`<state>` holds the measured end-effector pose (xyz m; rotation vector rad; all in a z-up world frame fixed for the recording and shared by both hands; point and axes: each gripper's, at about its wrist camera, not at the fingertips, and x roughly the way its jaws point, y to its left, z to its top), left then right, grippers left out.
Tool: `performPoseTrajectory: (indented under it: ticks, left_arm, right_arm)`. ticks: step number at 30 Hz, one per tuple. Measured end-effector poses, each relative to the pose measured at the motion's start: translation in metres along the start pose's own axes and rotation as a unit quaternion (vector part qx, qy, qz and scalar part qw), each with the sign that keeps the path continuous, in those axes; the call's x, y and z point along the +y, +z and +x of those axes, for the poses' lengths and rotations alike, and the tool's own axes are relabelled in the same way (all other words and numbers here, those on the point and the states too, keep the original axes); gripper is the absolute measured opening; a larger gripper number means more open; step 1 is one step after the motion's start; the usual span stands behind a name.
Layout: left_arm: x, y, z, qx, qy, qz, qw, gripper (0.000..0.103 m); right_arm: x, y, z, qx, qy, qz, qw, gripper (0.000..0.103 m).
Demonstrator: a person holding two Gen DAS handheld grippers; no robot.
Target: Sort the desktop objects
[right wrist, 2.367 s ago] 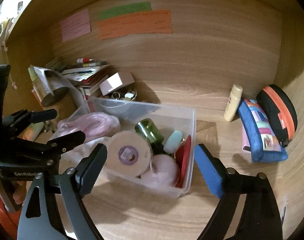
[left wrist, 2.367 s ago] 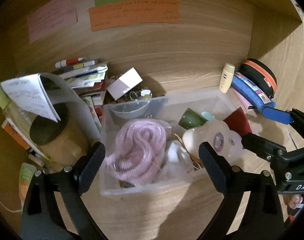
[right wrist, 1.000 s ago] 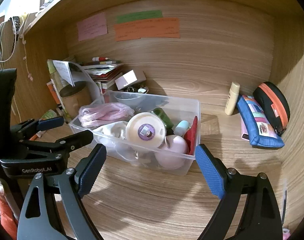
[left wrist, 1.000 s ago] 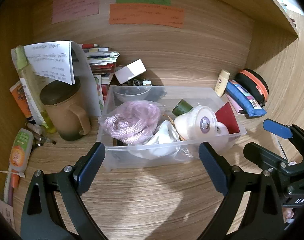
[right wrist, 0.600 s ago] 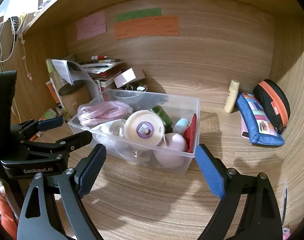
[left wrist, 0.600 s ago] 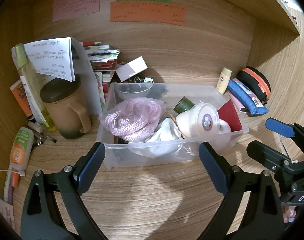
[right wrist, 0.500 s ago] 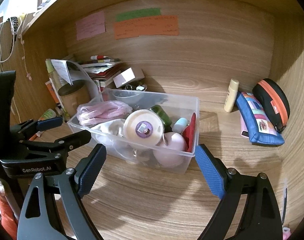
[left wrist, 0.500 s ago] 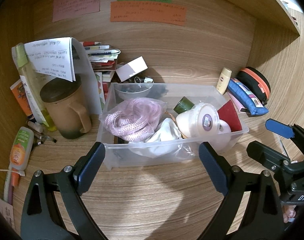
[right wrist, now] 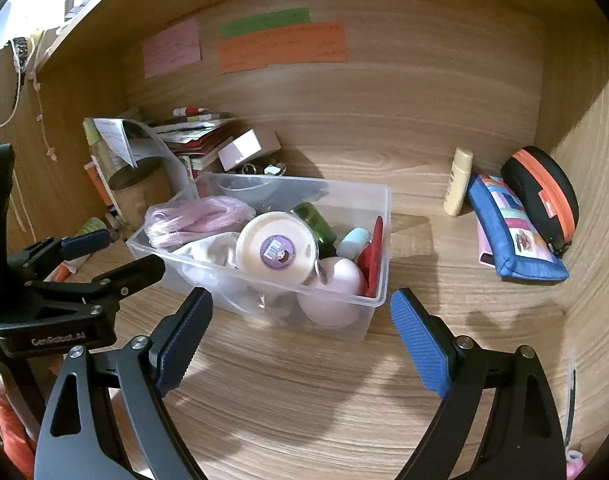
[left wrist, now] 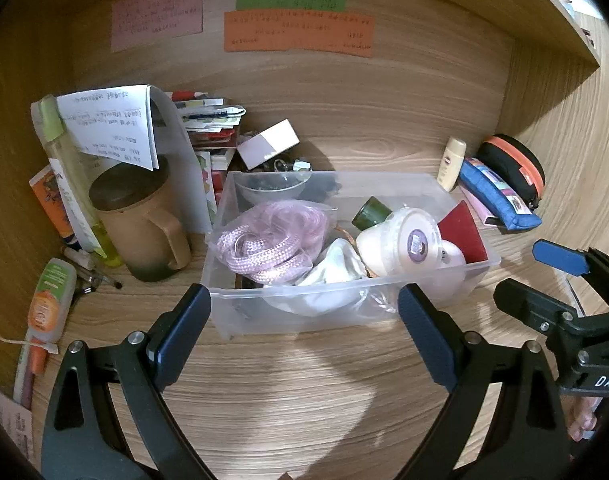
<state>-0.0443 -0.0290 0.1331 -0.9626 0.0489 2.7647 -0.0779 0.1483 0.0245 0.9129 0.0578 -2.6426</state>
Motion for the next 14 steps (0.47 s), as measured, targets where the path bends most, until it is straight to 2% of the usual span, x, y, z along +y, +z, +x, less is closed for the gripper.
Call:
performPoseTrajectory:
  ticks: [14]
  left_arm:
    - [-0.0022,-0.0012,-0.0005,-0.003,-0.001,0.011,0.9999,0.096]
  right_arm:
    - [-0.0009,-0.0004,0.0033,0.008,0.000,-0.001,1.000,0.090]
